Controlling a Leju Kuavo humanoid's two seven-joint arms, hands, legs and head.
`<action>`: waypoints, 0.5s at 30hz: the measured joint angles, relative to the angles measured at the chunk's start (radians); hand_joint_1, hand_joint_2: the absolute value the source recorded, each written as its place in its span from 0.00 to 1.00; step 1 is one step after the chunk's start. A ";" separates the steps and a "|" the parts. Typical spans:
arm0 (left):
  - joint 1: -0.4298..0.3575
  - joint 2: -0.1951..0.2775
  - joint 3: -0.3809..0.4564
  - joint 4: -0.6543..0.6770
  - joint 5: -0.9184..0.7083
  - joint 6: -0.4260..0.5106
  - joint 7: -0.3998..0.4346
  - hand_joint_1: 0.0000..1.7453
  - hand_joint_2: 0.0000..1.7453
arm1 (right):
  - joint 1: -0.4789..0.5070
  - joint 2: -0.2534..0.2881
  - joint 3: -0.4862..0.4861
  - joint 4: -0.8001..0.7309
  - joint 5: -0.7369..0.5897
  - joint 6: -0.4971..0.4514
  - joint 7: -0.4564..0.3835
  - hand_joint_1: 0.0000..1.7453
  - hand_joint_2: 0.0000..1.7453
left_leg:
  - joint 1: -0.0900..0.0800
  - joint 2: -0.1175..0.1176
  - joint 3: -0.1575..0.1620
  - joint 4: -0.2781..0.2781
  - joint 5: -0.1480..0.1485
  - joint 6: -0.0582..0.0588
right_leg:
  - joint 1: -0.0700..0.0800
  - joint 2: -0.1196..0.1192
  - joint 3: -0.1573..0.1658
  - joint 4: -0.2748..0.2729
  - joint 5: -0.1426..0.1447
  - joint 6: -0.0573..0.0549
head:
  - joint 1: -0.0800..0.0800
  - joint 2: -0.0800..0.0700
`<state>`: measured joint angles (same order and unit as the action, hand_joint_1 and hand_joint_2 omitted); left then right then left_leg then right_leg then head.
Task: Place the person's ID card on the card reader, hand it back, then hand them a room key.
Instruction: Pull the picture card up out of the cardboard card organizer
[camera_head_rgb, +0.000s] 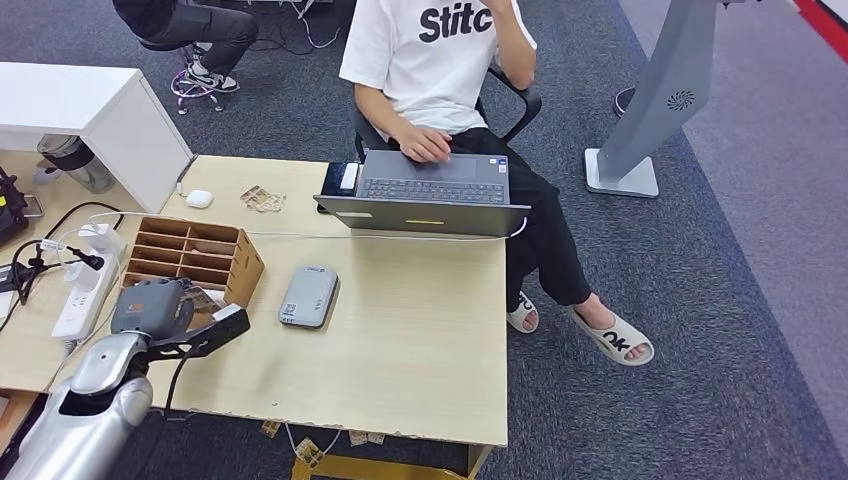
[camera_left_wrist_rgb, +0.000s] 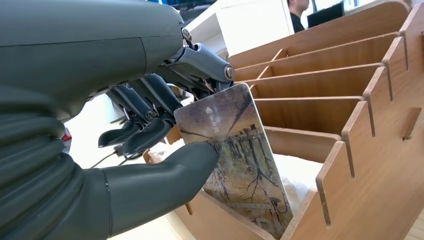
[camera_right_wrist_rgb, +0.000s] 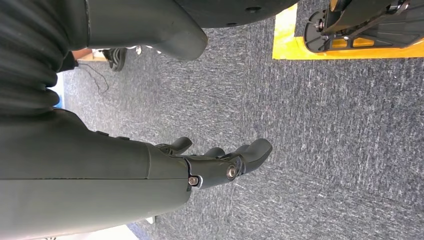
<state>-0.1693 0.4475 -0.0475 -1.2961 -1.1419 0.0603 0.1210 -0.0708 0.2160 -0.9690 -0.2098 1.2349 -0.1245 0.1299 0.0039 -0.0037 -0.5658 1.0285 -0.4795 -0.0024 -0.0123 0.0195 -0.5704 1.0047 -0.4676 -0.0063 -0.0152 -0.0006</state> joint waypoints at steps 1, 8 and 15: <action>0.000 -0.001 0.000 0.002 -0.006 0.009 0.002 1.00 1.00 | 0.000 0.000 0.000 0.000 0.000 0.000 -0.001 0.00 1.00 | 0.000 0.000 0.000 0.000 0.000 0.000 | 0.000 0.000 0.000 0.000 0.000 0.000 | 0.000 0.000; -0.003 -0.014 0.000 0.004 -0.037 0.060 0.004 1.00 1.00 | 0.000 0.000 0.000 0.000 0.001 0.000 -0.004 0.00 1.00 | 0.000 0.000 0.000 0.000 0.000 0.000 | 0.000 0.000 0.000 0.000 0.000 0.000 | 0.000 0.000; -0.018 -0.023 0.000 0.004 -0.074 0.097 0.009 1.00 1.00 | 0.000 0.000 0.000 0.000 0.002 0.000 -0.008 0.00 1.00 | 0.000 0.000 0.000 0.000 0.000 0.000 | 0.000 0.000 0.000 0.000 0.000 0.000 | 0.000 0.000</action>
<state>-0.1870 0.4250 -0.0477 -1.2918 -1.2158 0.1576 0.1302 -0.0709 0.2163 -0.9689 -0.2098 1.2371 -0.1249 0.1222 0.0039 -0.0038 -0.5658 1.0285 -0.4795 -0.0024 -0.0123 0.0194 -0.5705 1.0047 -0.4676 -0.0063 -0.0152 -0.0006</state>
